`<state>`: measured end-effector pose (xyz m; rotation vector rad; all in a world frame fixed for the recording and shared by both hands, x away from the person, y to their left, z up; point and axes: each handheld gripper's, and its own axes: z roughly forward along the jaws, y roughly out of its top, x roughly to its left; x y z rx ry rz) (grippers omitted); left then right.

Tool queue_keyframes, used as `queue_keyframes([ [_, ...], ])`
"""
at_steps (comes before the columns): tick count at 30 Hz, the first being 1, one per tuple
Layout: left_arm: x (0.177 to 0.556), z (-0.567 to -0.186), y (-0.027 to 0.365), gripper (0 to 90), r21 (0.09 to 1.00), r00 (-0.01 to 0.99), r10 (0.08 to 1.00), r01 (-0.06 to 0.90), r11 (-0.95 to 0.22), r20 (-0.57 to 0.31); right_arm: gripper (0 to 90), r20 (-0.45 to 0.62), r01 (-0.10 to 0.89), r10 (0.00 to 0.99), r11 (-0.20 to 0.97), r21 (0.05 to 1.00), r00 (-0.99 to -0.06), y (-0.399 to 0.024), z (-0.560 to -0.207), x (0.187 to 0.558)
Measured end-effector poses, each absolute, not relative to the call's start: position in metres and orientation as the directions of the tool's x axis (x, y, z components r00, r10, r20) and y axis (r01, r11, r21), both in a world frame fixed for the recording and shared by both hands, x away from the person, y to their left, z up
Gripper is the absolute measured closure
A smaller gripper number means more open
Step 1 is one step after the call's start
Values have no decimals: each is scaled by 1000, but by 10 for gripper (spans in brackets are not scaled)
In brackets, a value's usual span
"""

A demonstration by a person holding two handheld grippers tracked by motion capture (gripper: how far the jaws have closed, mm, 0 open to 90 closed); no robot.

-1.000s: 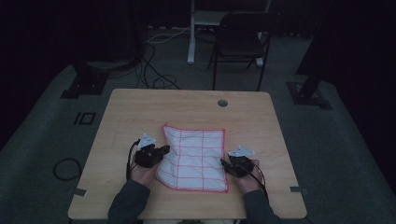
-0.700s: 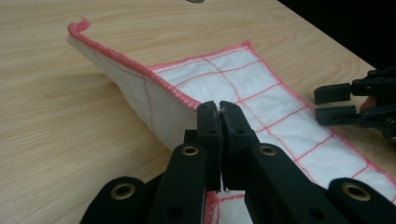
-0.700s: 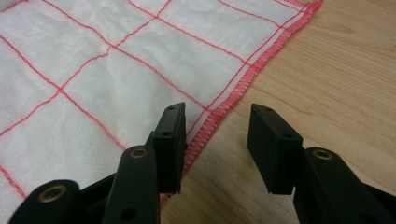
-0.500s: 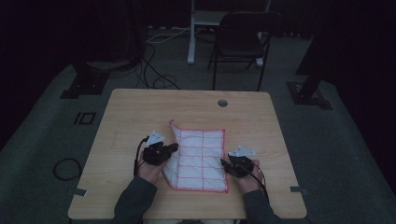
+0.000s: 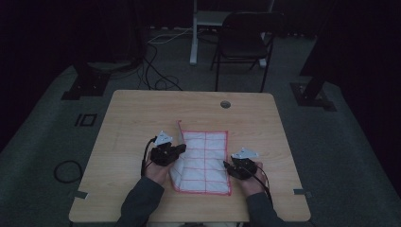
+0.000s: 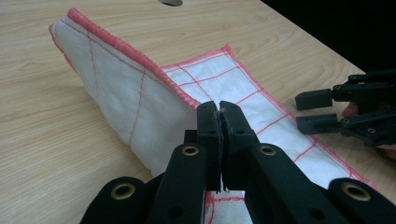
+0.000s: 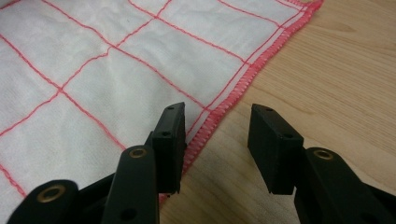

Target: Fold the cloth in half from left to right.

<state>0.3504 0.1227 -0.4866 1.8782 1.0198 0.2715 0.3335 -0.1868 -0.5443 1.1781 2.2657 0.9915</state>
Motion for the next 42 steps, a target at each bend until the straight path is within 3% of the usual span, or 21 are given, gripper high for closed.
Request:
queue_keyframes([
  [42,362,-490,77,886,806,675,703,533,-256,-223,566,-23,540,823,393,744,-568,-187,-545,334],
])
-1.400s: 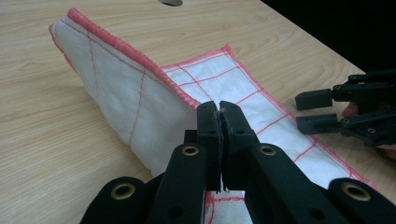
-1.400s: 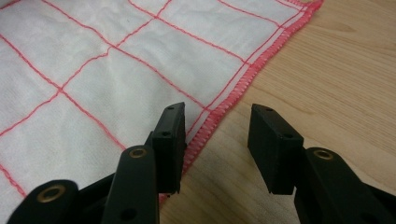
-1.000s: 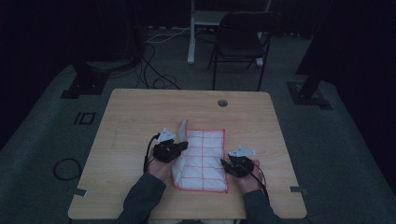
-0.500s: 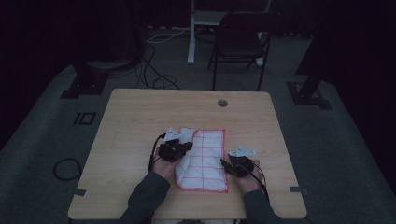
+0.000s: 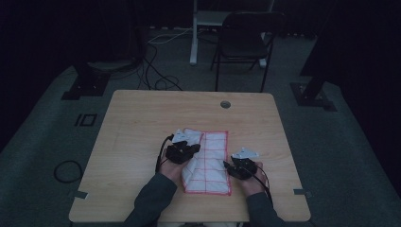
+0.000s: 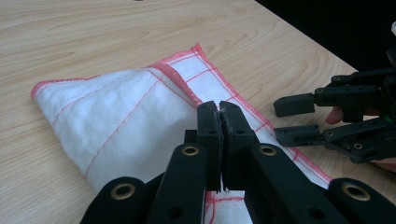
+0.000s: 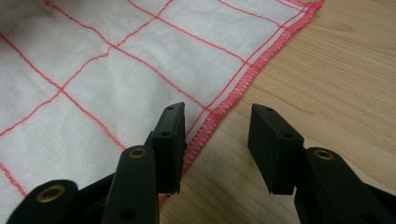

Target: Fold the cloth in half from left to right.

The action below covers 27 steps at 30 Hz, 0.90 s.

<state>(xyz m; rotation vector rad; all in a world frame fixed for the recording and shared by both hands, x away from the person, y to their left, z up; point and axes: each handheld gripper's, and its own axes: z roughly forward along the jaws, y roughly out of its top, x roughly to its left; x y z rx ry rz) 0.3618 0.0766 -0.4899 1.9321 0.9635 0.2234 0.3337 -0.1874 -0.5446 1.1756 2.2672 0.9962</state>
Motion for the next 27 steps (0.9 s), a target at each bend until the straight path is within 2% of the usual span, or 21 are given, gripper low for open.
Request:
queue_keyframes([
  [27,368,-487,37,886,803,710,667,524,-283,-228,579,-17,540,822,390,746,-569,-187,-545,334],
])
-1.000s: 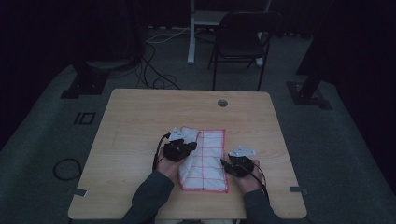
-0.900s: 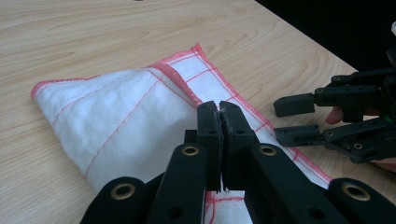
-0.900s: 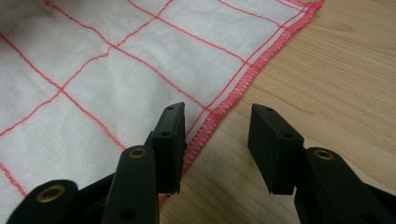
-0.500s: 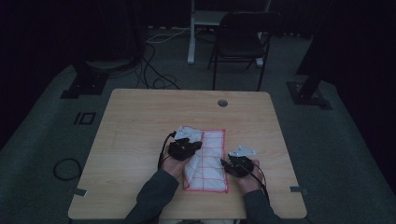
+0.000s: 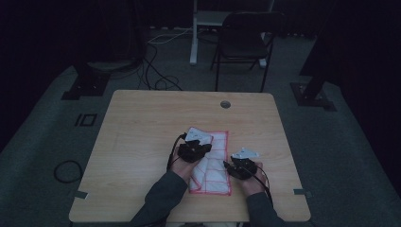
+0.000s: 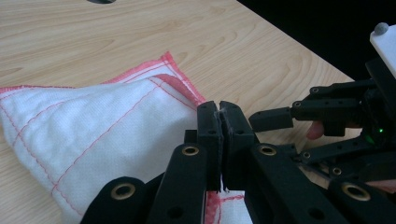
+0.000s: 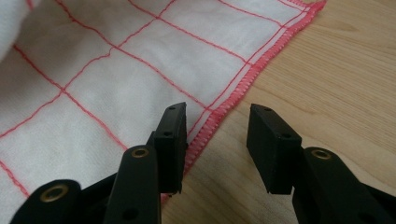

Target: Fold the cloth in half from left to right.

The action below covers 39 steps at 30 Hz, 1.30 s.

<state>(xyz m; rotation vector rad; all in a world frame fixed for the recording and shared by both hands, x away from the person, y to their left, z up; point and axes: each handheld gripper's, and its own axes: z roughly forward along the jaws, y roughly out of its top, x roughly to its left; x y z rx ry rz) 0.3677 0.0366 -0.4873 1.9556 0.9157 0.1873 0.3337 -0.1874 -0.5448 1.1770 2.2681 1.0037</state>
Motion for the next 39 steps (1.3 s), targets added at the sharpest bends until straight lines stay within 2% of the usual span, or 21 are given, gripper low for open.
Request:
queue_keyframes([
  [19,372,-493,-1,876,795,738,631,521,-310,-238,590,-5,546,824,380,747,-567,-188,-545,334],
  [21,372,-495,0,804,794,739,629,523,-310,-241,587,-2,548,825,377,747,-565,-188,-545,334],
  [31,355,-487,33,731,800,726,654,513,-312,-210,582,0,548,825,375,748,-565,-188,-545,334],
  [39,347,-494,56,708,788,704,678,533,-308,-211,582,2,549,825,374,748,-565,-188,-545,334],
])
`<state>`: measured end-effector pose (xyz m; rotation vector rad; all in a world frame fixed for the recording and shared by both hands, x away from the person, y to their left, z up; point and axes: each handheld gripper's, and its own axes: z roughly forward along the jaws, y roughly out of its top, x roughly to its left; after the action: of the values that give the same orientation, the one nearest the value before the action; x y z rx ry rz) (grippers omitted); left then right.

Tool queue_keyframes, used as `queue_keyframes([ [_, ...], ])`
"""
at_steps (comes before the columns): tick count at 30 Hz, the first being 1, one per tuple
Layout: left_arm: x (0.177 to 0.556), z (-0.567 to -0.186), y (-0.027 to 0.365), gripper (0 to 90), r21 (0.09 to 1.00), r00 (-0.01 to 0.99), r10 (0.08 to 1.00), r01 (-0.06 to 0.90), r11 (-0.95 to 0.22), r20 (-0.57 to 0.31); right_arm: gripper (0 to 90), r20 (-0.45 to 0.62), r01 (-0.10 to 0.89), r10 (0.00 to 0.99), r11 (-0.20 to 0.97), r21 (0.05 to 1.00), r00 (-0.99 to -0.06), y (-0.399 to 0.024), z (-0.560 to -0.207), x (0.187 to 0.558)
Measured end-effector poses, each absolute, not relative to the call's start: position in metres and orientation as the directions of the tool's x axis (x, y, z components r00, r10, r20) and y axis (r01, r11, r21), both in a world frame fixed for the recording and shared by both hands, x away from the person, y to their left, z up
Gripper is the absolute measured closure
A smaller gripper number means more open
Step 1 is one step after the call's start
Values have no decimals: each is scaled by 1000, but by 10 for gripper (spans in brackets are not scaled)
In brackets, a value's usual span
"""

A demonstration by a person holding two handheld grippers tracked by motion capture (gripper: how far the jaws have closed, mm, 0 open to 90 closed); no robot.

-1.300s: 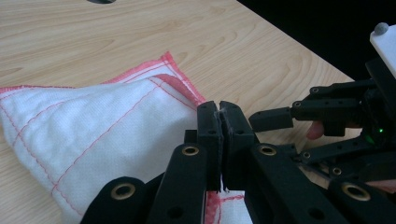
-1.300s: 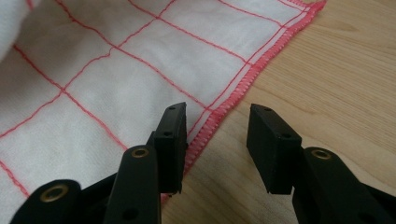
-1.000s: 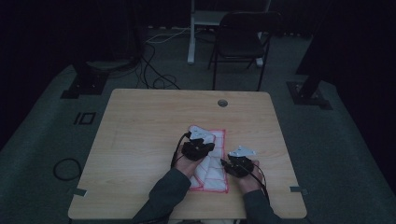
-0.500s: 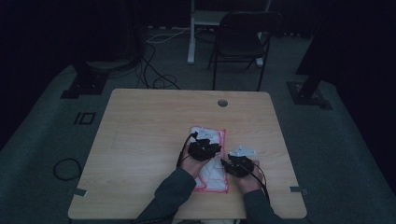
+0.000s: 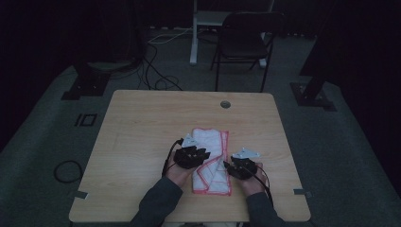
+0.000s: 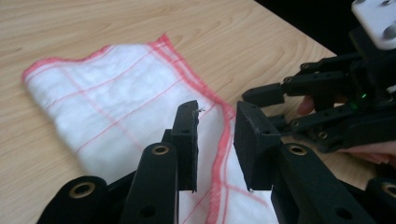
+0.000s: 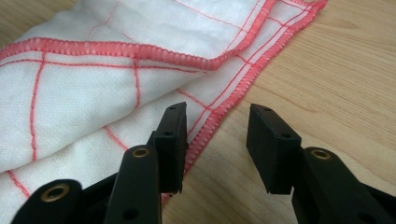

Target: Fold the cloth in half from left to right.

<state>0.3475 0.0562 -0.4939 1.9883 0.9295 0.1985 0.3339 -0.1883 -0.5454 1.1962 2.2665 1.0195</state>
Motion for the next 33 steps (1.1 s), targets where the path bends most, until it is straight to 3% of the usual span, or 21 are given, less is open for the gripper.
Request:
queue_keyframes([
  [23,328,-530,64,612,727,686,676,605,-325,-269,578,1,547,823,376,748,-568,-189,-546,334],
  [25,327,-531,63,660,722,692,667,608,-331,-277,578,1,547,824,376,748,-567,-189,-546,334],
  [29,323,-526,58,852,736,714,645,585,-339,-271,575,2,548,824,375,748,-567,-189,-546,334],
  [33,321,-519,52,883,749,733,623,568,-340,-273,574,3,547,823,375,748,-567,-190,-546,335],
])
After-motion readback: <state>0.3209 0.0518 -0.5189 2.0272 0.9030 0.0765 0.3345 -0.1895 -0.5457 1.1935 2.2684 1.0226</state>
